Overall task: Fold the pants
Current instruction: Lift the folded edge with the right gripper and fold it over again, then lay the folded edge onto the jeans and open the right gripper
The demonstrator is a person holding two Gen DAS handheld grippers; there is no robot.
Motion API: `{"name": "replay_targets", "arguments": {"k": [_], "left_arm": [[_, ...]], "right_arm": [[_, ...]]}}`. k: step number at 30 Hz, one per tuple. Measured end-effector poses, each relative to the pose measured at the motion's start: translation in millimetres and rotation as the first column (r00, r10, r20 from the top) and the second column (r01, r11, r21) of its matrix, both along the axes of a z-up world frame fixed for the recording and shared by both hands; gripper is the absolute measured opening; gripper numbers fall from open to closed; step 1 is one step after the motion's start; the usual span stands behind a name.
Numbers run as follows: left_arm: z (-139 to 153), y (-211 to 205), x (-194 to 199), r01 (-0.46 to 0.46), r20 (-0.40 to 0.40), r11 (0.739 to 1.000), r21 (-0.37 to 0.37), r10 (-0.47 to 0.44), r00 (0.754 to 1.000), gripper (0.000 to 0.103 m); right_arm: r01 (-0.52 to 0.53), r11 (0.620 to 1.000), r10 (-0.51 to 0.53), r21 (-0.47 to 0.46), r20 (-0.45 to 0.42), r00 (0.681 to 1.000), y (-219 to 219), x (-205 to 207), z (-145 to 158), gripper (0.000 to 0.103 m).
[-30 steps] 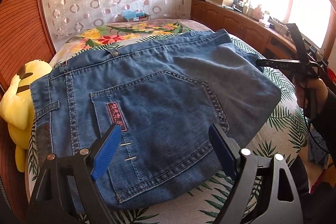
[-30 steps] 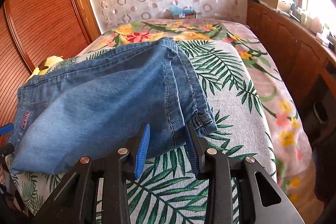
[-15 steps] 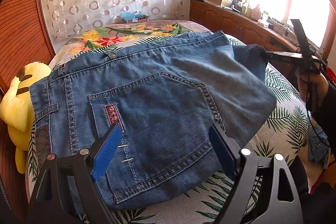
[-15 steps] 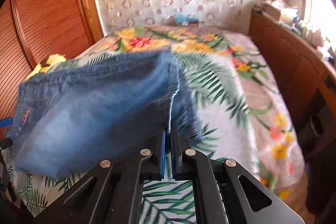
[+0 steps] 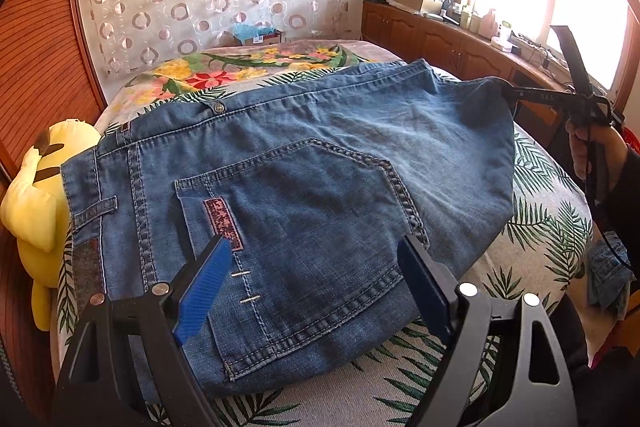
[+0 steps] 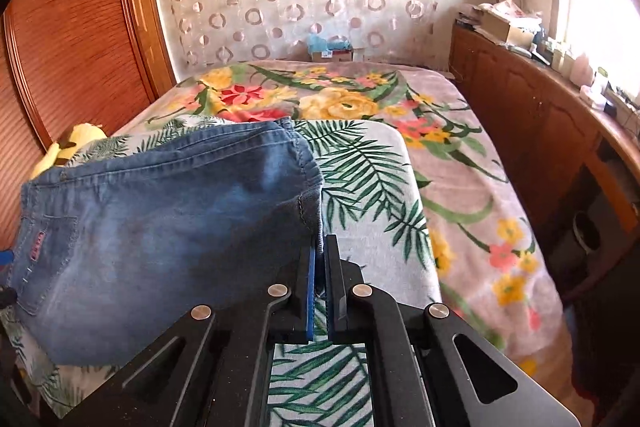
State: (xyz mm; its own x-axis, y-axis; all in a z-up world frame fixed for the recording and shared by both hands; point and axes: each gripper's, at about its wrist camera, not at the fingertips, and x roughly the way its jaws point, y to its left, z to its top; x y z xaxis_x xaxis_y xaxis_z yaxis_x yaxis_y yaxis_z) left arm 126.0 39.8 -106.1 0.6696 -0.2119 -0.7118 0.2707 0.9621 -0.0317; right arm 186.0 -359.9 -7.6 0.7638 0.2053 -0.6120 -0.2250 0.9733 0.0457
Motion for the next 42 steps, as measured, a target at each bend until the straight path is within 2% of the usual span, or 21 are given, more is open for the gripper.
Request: {"name": "replay_targets", "arguments": {"k": [5,10,14,18,22,25,27,29,32,33,34,38,42], "left_arm": [[7,6,-5,-0.011,0.018,1.0,-0.008,0.011,1.0,0.085],[15,18,-11,-0.03,0.038,0.999,-0.018,0.031,0.999,0.085],[21,31,-17,-0.05,0.051,0.999,-0.02,0.051,0.997,0.085],[26,45,-23,-0.073,0.064,0.997,-0.023,0.074,0.995,0.085],[26,55,-27,-0.092,0.069,0.996,-0.021,0.094,0.993,0.085],[25,60,-29,-0.102,0.069,0.995,-0.022,0.104,0.992,0.085],[23,63,-29,-0.108,0.066,0.994,-0.025,0.109,0.992,0.085],[21,62,-29,-0.108,0.063,0.994,-0.025,0.11,0.992,0.085],[20,58,-26,-0.1,0.061,0.995,-0.025,0.101,0.993,0.085],[20,56,-25,-0.096,0.06,0.995,-0.026,0.097,0.993,0.085],[20,54,-24,-0.09,0.059,0.996,-0.025,0.092,0.994,0.085],[19,36,-15,-0.055,0.056,0.998,-0.02,0.056,0.997,0.085],[20,16,-4,-0.007,0.058,1.0,-0.013,0.008,0.998,0.085]], "right_arm": [[-0.069,0.997,0.068,0.022,0.039,0.997,15,-13,18,0.003],[-0.19,0.982,0.187,0.025,0.087,0.978,55,-32,41,0.003],[-0.303,0.953,0.299,0.017,0.111,0.948,98,-47,56,0.003],[-0.42,0.907,0.415,0.021,0.118,0.902,141,-62,67,0.003],[-0.509,0.859,0.503,0.051,0.093,0.859,169,-67,68,0.003],[-0.535,0.844,0.533,0.03,0.053,0.844,183,-58,60,0.003],[-0.527,0.849,0.528,-0.04,0.038,0.848,189,-53,52,0.004],[-0.52,0.852,0.521,-0.065,0.01,0.853,190,-45,47,0.009],[-0.509,0.857,0.511,-0.076,0.006,0.86,187,-44,47,0.026],[-0.507,0.858,0.509,-0.079,0.011,0.861,183,-44,48,0.035],[-0.505,0.859,0.508,-0.079,0.023,0.861,178,-46,50,0.038],[-0.475,0.877,0.478,-0.068,0.051,0.877,164,-64,52,0.039],[-0.418,0.907,0.42,-0.048,0.04,0.907,145,-61,41,0.039]]}}
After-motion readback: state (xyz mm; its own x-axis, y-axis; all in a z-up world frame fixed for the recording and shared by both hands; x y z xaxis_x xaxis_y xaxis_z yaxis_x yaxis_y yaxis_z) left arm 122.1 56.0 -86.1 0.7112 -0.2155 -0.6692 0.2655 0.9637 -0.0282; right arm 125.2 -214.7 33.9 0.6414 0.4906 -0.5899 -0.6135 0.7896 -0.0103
